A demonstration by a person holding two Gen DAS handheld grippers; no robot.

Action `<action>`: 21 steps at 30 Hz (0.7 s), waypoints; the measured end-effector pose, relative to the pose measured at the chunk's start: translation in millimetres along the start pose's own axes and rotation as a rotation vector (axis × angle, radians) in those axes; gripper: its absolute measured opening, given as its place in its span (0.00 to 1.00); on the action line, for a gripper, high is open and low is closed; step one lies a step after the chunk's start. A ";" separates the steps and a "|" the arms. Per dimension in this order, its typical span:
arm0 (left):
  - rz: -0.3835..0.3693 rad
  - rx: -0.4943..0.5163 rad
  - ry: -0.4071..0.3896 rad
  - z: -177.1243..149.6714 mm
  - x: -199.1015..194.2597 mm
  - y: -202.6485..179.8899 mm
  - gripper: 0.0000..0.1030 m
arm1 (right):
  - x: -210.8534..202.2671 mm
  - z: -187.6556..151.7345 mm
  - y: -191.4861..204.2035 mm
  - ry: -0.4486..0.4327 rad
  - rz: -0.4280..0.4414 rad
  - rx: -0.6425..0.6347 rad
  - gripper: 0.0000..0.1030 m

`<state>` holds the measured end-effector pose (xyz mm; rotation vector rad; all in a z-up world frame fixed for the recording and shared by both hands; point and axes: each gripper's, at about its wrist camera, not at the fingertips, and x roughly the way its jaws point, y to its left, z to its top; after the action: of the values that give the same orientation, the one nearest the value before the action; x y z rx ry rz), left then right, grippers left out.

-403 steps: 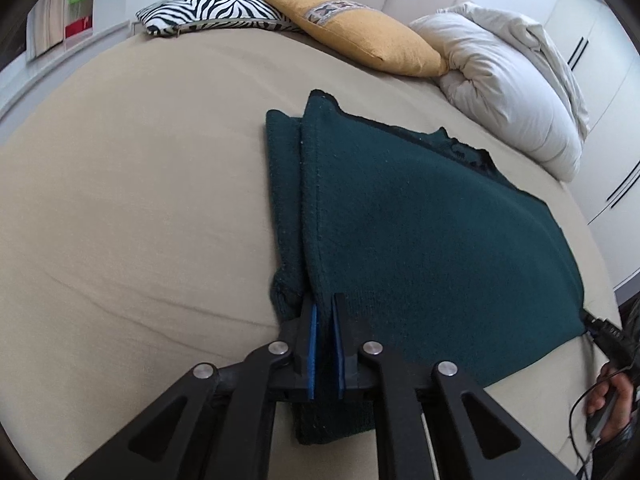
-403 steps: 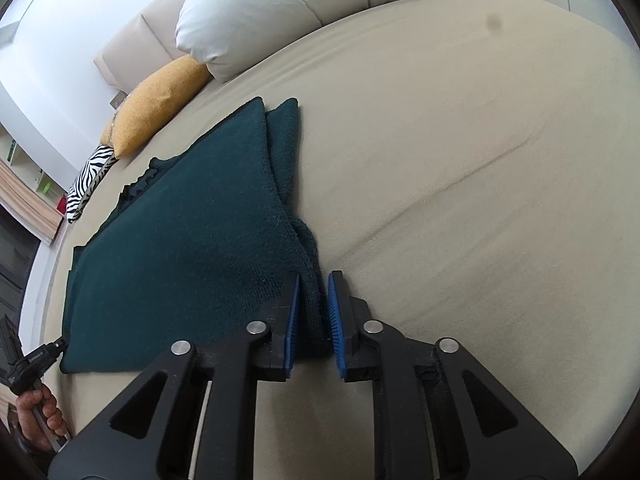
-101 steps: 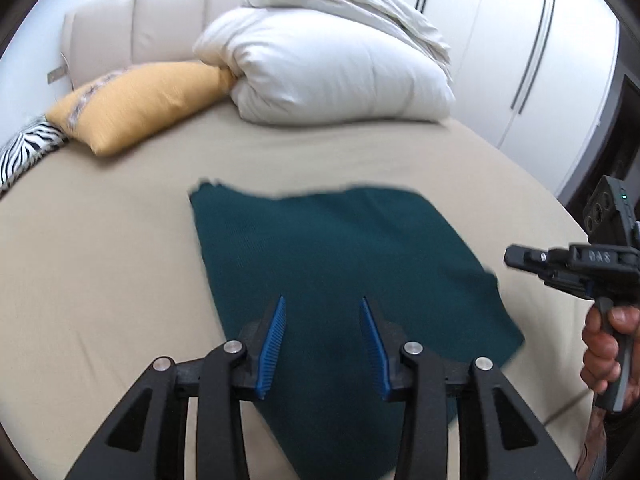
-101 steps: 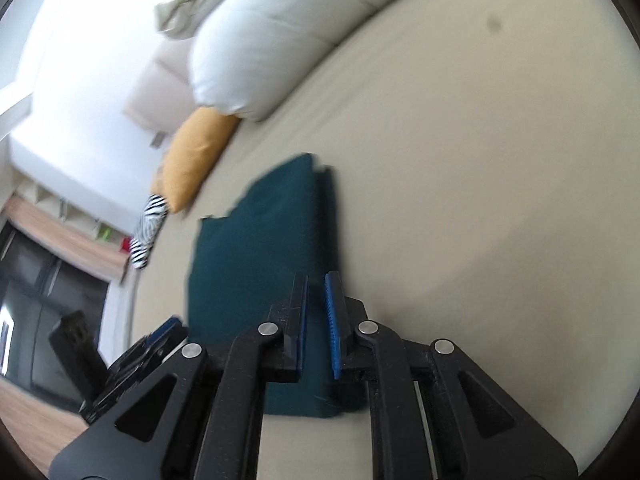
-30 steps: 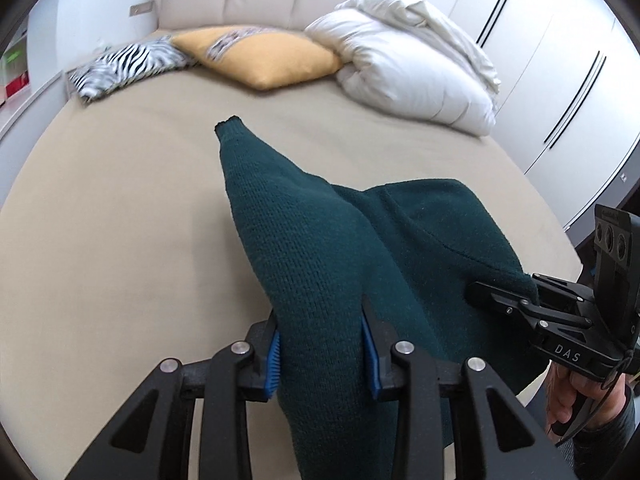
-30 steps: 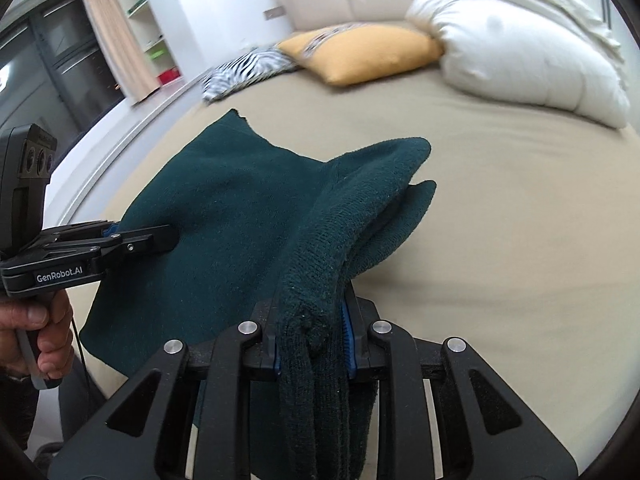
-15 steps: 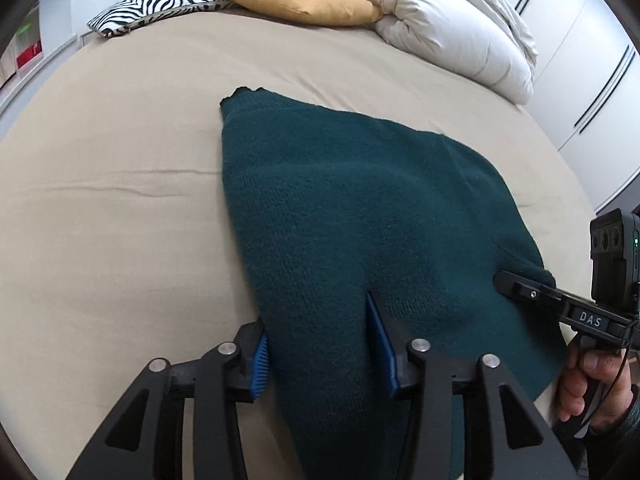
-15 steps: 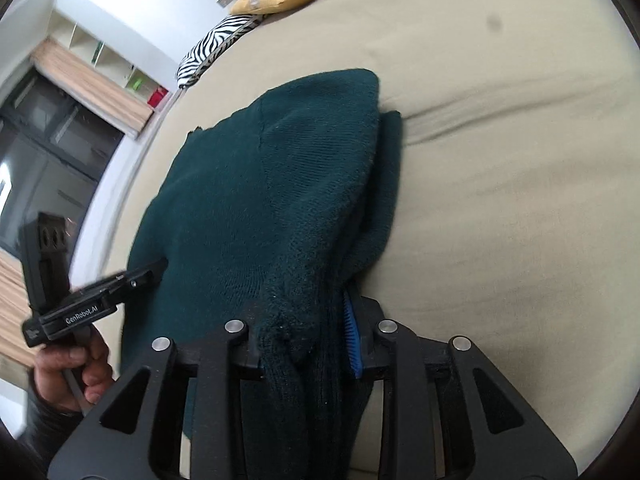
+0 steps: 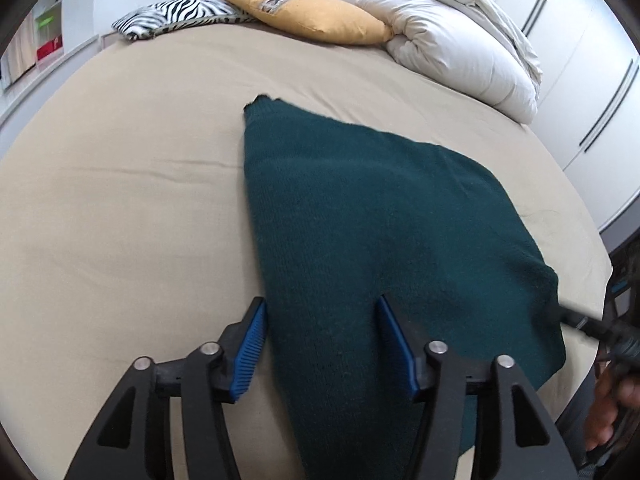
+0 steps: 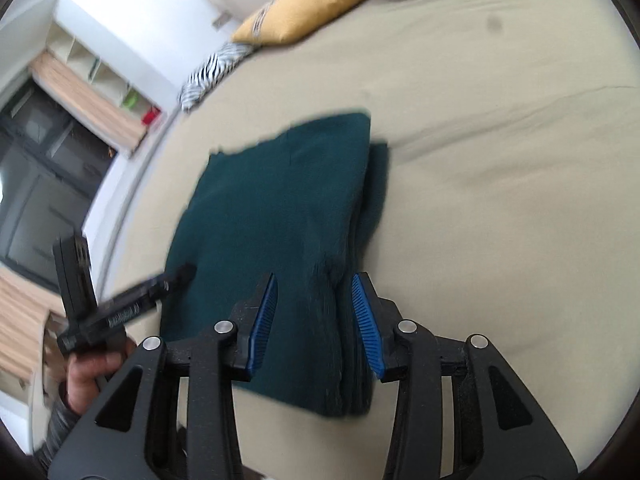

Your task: Fold small clothes

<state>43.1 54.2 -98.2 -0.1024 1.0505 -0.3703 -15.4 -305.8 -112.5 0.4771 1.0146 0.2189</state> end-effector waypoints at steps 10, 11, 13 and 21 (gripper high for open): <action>-0.043 -0.056 -0.039 -7.2 -9.2 8.6 0.67 | 24.5 -12.2 -47.2 0.019 0.102 0.126 0.31; -0.038 -0.053 -0.052 -9.9 -15.3 7.7 0.67 | 19.7 -12.1 -49.2 0.013 0.105 0.142 0.31; -0.014 -0.045 -0.098 -15.2 -32.5 6.1 0.67 | 10.2 -14.6 -53.2 0.000 0.092 0.165 0.34; 0.256 0.114 -0.484 -21.6 -129.2 -33.5 1.00 | -71.4 -8.0 -12.5 -0.229 -0.150 -0.024 0.38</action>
<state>-40.9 69.7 6.5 0.0444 0.5529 -0.1589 -59.7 -342.4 -67.7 0.3925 0.8190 0.0404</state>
